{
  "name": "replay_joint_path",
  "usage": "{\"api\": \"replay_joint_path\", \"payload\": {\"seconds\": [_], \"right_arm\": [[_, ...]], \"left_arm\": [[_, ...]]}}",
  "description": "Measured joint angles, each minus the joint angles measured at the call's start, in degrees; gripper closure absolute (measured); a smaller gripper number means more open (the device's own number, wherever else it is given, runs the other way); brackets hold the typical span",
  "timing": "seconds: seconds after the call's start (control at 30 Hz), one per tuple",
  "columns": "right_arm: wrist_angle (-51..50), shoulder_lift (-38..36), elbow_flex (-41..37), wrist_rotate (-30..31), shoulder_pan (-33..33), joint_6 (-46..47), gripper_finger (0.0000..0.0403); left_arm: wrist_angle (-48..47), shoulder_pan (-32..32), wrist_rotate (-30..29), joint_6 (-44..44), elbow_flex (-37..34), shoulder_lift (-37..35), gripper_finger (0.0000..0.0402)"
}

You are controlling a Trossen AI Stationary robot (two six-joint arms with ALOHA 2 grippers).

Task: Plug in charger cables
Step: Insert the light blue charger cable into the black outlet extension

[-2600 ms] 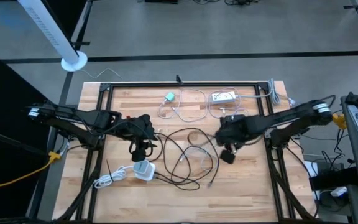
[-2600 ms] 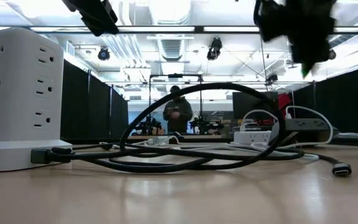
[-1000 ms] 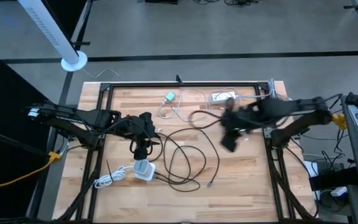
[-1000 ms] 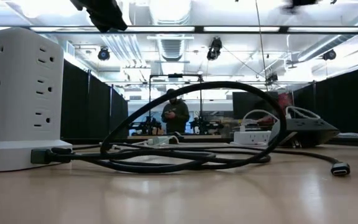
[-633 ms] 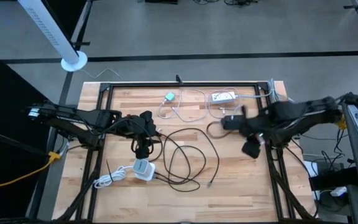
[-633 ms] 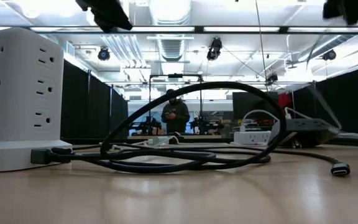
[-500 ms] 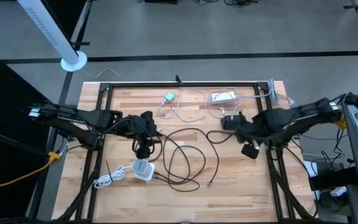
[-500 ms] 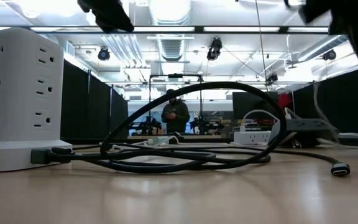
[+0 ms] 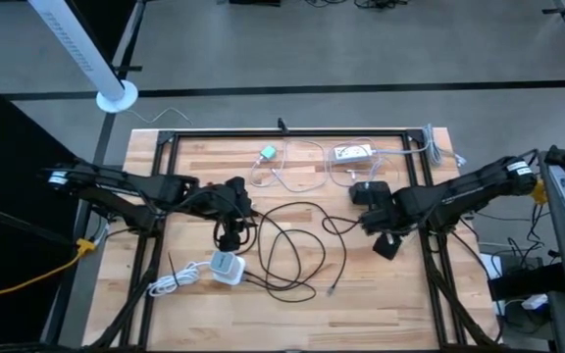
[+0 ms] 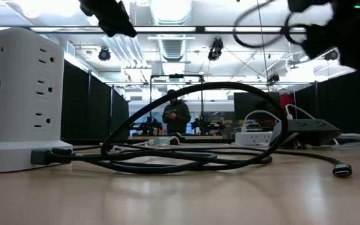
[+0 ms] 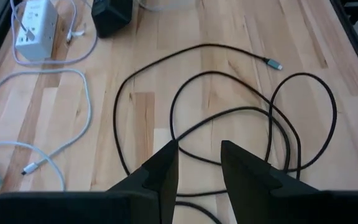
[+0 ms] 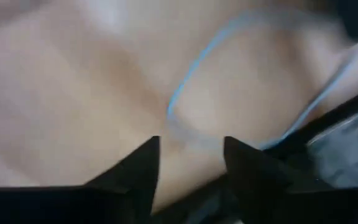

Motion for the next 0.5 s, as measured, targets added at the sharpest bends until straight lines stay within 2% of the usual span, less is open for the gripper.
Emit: {"api": "replay_joint_path", "payload": {"seconds": [0.13, 0.2, 0.33, 0.5], "right_arm": [[0.4, -0.2, 3.4, 14.4, -4.3, 2.1, 0.0194], [1.5, -0.3, 3.2, 17.7, -8.8, 2.2, 0.018], [7.6, -0.3, 0.7, 18.3, -19.8, 0.6, 0.0182], [15.8, -0.2, 0.1, 16.1, -30.0, -3.0, 0.022]], "left_arm": [[1.1, 0.7, 0.0, 2.3, 0.0, 0.8, 0.0299], [2.4, 1.4, 0.0, 2.6, 0.0, 1.3, 0.0299], [4.6, 2.5, -0.1, 2.4, 0.0, 2.0, 0.0299], [5.7, 2.6, 0.0, 0.7, 0.0, 2.0, 0.0299]]}}
